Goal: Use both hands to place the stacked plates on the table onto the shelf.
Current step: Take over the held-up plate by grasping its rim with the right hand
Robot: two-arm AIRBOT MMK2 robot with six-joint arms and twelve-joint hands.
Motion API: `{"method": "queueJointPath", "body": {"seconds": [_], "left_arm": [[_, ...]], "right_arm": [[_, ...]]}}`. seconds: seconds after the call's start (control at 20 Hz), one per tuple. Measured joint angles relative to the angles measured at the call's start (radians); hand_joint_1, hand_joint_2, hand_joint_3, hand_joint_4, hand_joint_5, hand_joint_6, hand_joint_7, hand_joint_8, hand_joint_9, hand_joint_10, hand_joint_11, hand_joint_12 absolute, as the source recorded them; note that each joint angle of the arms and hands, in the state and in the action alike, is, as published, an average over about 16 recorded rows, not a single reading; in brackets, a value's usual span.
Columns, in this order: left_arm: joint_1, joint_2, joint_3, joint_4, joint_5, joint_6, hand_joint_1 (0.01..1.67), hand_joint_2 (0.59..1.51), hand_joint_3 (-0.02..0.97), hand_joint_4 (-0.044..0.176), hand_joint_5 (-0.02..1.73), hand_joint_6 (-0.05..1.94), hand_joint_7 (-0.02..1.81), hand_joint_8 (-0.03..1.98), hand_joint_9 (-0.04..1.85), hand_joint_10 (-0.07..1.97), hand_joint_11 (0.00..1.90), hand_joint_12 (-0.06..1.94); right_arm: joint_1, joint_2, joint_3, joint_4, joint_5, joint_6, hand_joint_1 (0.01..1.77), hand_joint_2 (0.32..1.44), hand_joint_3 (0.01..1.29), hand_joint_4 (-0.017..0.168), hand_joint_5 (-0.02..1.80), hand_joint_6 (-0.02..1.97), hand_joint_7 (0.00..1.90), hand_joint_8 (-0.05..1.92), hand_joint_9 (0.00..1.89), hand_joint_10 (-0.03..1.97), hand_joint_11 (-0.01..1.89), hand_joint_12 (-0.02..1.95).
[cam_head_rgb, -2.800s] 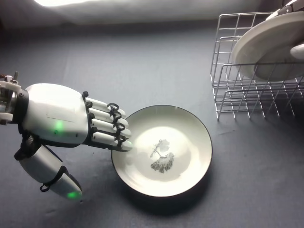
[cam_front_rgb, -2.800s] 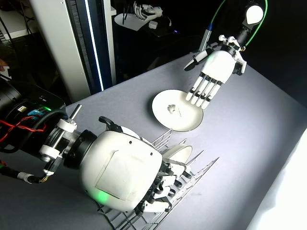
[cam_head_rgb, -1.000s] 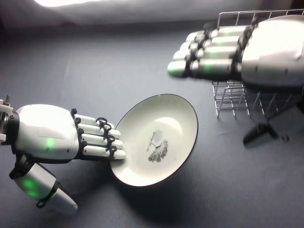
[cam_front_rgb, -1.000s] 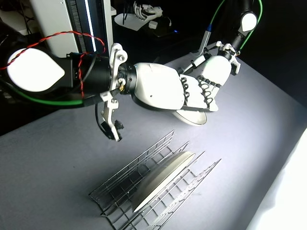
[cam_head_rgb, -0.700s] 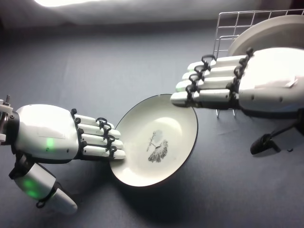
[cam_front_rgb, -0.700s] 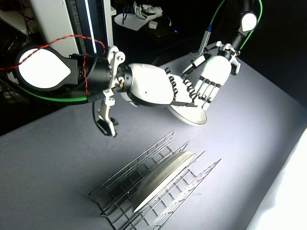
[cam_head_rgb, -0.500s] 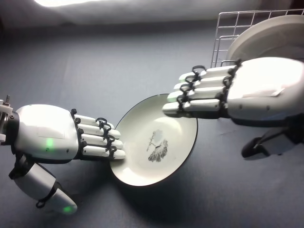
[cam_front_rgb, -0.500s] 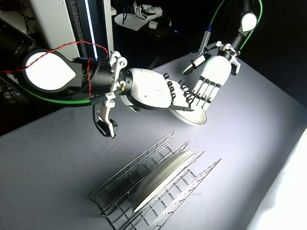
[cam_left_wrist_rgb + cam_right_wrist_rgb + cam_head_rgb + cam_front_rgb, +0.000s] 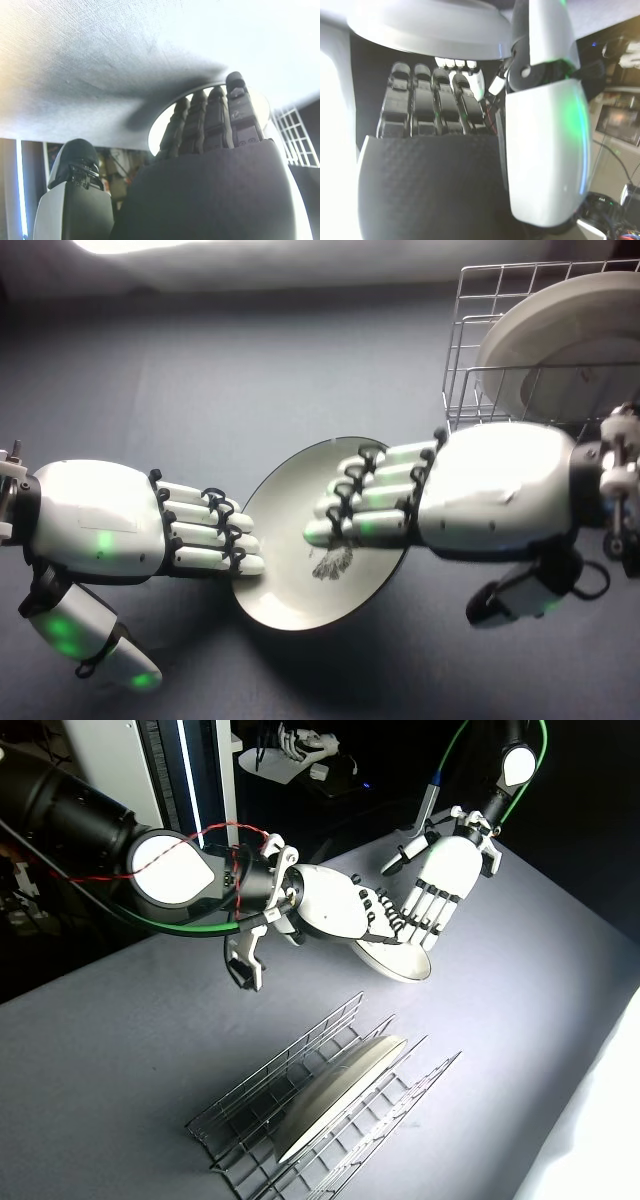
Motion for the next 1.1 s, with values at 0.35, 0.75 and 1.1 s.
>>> {"method": "queueJointPath", "body": {"seconds": [0.35,0.75,1.1], "left_arm": [[0.0,-0.001,0.002,0.002,-0.001,0.0,0.01,1.119,0.017,-0.004,0.0,-0.03,-0.01,-0.01,-0.02,-0.04,0.03,0.02],[-0.001,-0.002,0.004,0.003,-0.003,0.001,0.01,1.12,0.017,-0.004,0.0,-0.03,-0.01,-0.01,-0.02,-0.04,0.03,0.02],[-0.004,-0.003,0.005,0.007,-0.003,0.001,0.01,1.12,0.017,-0.004,0.0,-0.03,-0.01,-0.02,-0.02,-0.04,0.03,0.02]], "right_arm": [[-0.014,-0.081,0.056,0.003,-0.035,-0.003,1.28,0.91,0.01,-0.001,0.02,0.03,0.01,0.01,0.02,0.0,0.01,-0.01],[0.0,-0.162,0.13,0.004,-0.048,-0.007,1.33,0.92,0.01,-0.001,0.02,0.03,0.01,0.01,0.02,0.0,0.0,-0.01],[0.012,-0.202,0.153,0.005,-0.059,-0.007,1.43,0.95,0.01,-0.002,0.02,0.03,0.01,0.01,0.02,0.0,0.01,-0.01]]}}
